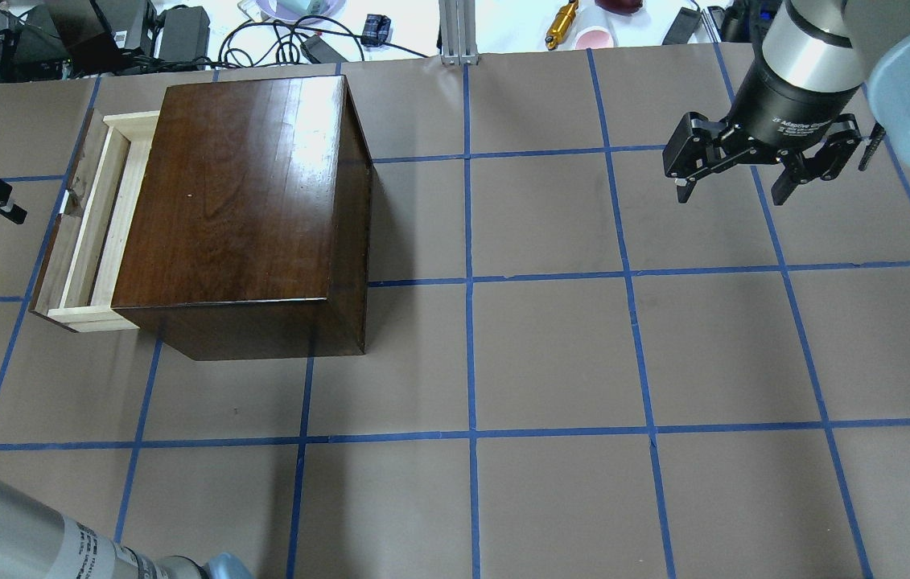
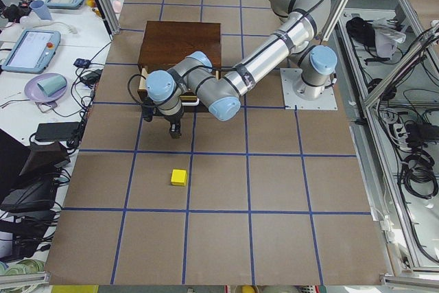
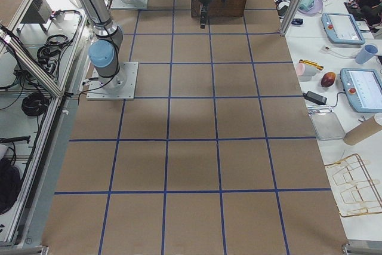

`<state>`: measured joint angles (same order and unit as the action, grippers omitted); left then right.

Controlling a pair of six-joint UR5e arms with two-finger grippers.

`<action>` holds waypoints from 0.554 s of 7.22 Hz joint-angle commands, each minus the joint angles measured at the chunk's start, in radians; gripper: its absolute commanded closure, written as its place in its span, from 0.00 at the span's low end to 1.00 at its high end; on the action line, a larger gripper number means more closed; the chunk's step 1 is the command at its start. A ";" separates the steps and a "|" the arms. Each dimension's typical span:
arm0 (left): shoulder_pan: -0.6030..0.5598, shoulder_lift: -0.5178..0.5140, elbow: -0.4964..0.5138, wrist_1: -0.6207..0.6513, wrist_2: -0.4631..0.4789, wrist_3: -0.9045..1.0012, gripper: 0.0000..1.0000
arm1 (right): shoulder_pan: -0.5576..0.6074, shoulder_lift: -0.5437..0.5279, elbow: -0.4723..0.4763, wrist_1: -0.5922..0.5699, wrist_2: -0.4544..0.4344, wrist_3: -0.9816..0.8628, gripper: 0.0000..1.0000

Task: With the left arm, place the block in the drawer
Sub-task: 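Release the handle and move the left gripper over the yellow cube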

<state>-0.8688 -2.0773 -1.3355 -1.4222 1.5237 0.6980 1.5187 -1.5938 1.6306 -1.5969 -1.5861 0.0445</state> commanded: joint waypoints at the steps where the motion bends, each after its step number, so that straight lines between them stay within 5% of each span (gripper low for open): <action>1: 0.022 -0.053 0.057 0.002 0.059 0.026 0.00 | 0.000 0.000 0.000 0.000 0.000 0.000 0.00; 4: 0.069 -0.110 0.061 0.113 0.061 0.110 0.00 | 0.000 0.000 0.000 0.000 0.000 0.000 0.00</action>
<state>-0.8151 -2.1634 -1.2775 -1.3579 1.5824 0.7918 1.5187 -1.5938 1.6306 -1.5969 -1.5861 0.0445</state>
